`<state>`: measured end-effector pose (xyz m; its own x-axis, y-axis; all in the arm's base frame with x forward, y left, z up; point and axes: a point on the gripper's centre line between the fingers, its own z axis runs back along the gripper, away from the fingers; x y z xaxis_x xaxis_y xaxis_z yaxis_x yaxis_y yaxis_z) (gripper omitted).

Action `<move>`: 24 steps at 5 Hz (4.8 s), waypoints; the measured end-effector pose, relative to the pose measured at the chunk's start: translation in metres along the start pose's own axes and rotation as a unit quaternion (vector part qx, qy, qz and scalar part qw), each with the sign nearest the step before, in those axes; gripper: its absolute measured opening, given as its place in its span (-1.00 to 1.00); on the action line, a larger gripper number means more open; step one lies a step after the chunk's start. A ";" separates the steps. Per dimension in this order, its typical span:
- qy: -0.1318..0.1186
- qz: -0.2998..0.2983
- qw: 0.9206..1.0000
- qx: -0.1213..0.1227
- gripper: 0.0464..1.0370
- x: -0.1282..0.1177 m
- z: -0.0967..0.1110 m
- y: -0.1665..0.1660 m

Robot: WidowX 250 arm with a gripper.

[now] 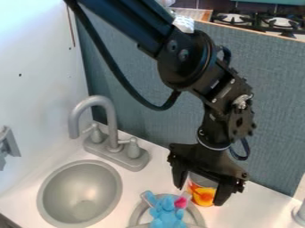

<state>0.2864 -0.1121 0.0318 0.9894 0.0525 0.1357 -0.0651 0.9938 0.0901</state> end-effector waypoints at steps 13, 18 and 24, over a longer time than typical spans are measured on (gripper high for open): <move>0.063 0.106 0.992 -0.003 -0.38 -0.070 -0.068 0.070; 0.060 0.170 0.984 0.010 -0.18 -0.073 -0.134 0.114; 0.003 0.148 0.989 -0.009 0.93 -0.037 -0.008 0.083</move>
<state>0.2457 -0.0305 0.0265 0.9285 0.3412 0.1468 -0.3490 0.9366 0.0304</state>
